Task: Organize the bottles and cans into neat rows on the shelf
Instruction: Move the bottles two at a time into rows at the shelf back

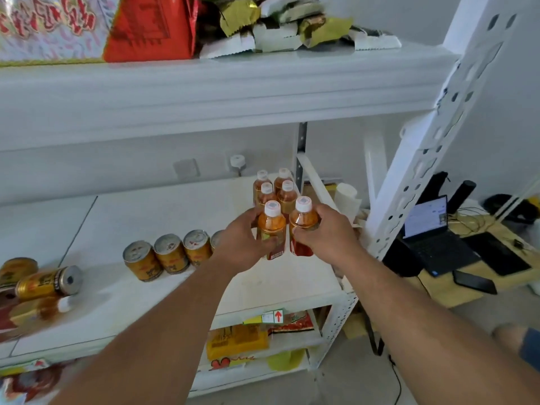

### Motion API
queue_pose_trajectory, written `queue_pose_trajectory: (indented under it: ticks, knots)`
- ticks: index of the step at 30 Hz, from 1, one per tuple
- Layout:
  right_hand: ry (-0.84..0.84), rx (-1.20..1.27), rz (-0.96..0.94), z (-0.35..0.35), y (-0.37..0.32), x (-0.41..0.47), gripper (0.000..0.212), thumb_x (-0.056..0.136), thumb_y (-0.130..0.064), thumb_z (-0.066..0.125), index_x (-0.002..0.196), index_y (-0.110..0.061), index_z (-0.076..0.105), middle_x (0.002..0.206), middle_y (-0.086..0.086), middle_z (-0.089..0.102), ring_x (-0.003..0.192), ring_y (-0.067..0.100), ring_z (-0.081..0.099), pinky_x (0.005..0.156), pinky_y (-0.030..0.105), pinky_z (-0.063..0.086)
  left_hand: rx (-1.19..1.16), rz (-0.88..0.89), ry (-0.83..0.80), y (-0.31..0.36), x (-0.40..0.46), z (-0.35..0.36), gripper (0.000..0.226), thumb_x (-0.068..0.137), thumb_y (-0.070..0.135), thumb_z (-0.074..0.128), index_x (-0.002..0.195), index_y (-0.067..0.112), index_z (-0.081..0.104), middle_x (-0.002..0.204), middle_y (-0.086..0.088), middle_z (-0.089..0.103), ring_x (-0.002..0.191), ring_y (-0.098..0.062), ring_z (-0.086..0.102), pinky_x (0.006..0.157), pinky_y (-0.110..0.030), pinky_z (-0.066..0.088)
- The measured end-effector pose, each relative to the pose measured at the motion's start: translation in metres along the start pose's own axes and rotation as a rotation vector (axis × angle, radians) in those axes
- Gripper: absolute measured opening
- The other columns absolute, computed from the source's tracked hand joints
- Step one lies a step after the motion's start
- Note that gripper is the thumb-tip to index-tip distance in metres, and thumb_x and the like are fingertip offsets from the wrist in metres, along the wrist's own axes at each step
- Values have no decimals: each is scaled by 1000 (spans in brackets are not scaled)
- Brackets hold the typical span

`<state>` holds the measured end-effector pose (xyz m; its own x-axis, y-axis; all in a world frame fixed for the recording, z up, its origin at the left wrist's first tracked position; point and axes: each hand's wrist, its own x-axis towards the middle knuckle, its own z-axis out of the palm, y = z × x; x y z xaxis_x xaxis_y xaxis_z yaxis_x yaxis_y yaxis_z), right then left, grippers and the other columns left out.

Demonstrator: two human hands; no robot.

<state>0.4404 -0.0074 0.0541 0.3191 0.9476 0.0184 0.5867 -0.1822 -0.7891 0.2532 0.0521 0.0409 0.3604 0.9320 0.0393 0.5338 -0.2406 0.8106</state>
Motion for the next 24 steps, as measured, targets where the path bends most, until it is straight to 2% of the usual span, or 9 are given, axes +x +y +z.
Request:
queue_pose_trajectory:
  ticks: [4,7,11,14,17,20,22,24]
  knots:
    - [-13,0,18,5,10,22,40,81,-44,76,115,-36,59,109,-10,68,101,17,64,90,43,53,10,-17,31,-7,19,13,68,66,48,76,128,42,49,113,22,60,106,-6,58,79,-24,48]
    - [19,-25,29,17,20,38,35,80,-48,75,110,-37,58,99,-14,66,90,14,61,80,36,49,2,-41,39,-12,33,22,59,73,44,79,124,44,49,111,23,58,105,-6,56,82,-25,43]
    - [43,-23,49,38,30,61,22,84,-59,69,87,-44,53,79,-21,58,71,1,55,68,26,42,10,-77,22,-20,53,32,58,75,44,80,124,41,49,111,21,55,103,-8,54,84,-27,42]
    - [56,-6,79,51,35,78,23,84,-63,67,88,-43,57,85,-16,65,80,9,64,75,33,51,31,-76,-1,-25,66,37,52,77,44,78,117,44,45,109,20,54,100,-8,52,85,-28,41]
    - [28,26,96,57,38,91,21,87,-58,66,91,-38,61,89,-12,70,84,14,69,80,44,59,38,-87,-11,-27,75,39,44,80,42,76,108,49,42,101,25,53,91,-4,53,83,-27,39]
    - [15,26,94,62,43,97,16,89,-50,67,86,-36,62,82,-12,70,80,15,69,76,42,59,30,-108,-20,-28,77,40,37,82,38,75,95,56,45,87,34,52,79,8,54,74,-14,36]
    - [20,34,100,64,47,97,14,89,-47,67,84,-37,60,82,-14,68,81,15,69,77,42,59,29,-86,-27,-29,76,41,47,82,33,75,92,68,46,82,41,53,80,16,55,66,-4,33]
    - [28,49,101,64,49,95,15,87,-46,70,87,-40,56,90,-14,67,89,17,68,83,42,56,6,-101,-17,-32,76,45,49,81,31,75,91,67,45,84,40,53,80,13,55,68,-6,34]
